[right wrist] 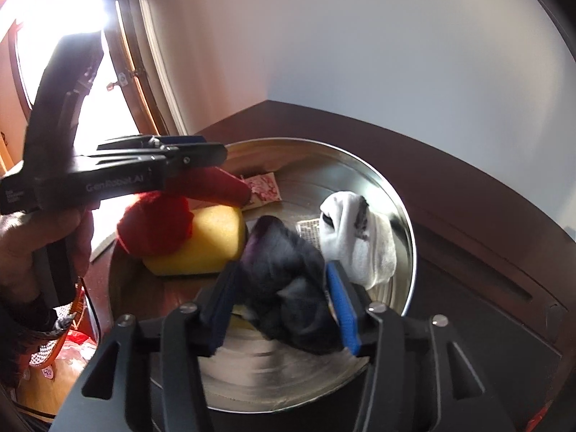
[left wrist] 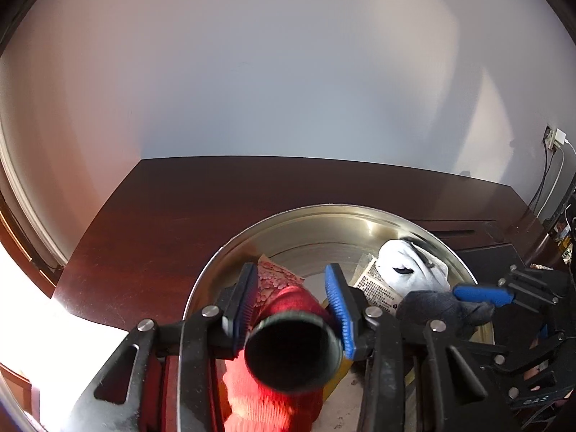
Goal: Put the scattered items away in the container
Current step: 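Carry the spool and grey sock into the metal tin and release both, then move the left gripper to the red snack packet while the right approaches the white snack bar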
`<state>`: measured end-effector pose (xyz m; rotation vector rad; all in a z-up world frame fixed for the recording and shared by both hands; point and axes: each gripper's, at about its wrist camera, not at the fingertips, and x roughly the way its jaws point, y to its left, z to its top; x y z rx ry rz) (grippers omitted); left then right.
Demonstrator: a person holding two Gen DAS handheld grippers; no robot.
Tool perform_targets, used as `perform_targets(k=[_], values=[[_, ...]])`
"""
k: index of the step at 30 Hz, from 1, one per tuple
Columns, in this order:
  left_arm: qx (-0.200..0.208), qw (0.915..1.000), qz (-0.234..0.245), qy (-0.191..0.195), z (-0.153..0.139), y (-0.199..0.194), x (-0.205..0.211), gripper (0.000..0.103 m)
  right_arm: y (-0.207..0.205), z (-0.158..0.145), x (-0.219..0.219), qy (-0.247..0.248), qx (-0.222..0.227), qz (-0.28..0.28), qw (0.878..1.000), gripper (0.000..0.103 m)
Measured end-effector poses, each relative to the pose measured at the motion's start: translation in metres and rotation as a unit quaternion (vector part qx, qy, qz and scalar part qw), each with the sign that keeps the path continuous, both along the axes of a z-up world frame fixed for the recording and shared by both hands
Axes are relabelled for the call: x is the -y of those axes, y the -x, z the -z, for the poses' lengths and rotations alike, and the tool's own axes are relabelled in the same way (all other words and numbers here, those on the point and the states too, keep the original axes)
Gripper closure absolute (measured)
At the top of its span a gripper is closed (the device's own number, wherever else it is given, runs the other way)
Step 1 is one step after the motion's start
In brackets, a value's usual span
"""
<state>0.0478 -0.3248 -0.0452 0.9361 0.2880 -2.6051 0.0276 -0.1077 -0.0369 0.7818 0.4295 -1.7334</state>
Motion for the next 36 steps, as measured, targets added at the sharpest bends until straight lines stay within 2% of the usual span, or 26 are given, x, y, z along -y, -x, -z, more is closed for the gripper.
perform_targets(k=[1,4,8,11,16,19,25,30,36], values=[[-0.002,1.0000,-0.006,0.003,-0.001,-0.003,0.000,0.048,-0.001,-0.002,-0.002,0.006,-0.003,0.001,1.000,0.035],[-0.013,0.9996,-0.021,0.012,-0.006,-0.012,-0.001,0.035,-0.005,-0.007,-0.007,0.021,-0.007,0.002,1.000,0.030],[-0.033,0.9983,-0.042,0.022,-0.017,-0.027,-0.003,0.031,-0.010,-0.018,-0.019,0.038,-0.014,0.004,0.999,0.029],[-0.056,0.9966,-0.055,0.025,-0.027,-0.038,-0.004,0.025,-0.010,-0.025,-0.033,0.064,-0.012,0.017,0.998,0.022],[-0.094,0.9930,-0.068,0.022,-0.044,-0.059,-0.012,0.023,0.000,-0.037,-0.085,0.106,-0.006,0.063,0.992,0.015],[-0.111,0.9924,-0.048,0.023,-0.050,-0.065,-0.029,0.015,0.009,-0.043,-0.126,0.125,-0.002,0.102,0.987,0.008],[-0.114,0.9932,0.007,0.025,-0.056,-0.054,-0.068,0.014,0.029,-0.041,-0.196,0.143,0.016,0.188,0.972,0.005],[-0.119,0.9917,0.047,0.016,-0.057,-0.042,-0.098,0.014,0.036,-0.034,-0.225,0.143,0.022,0.230,0.962,0.005],[-0.111,0.9868,0.114,0.028,-0.060,-0.021,-0.144,0.014,0.035,-0.026,-0.244,0.123,0.000,0.269,0.955,0.005]])
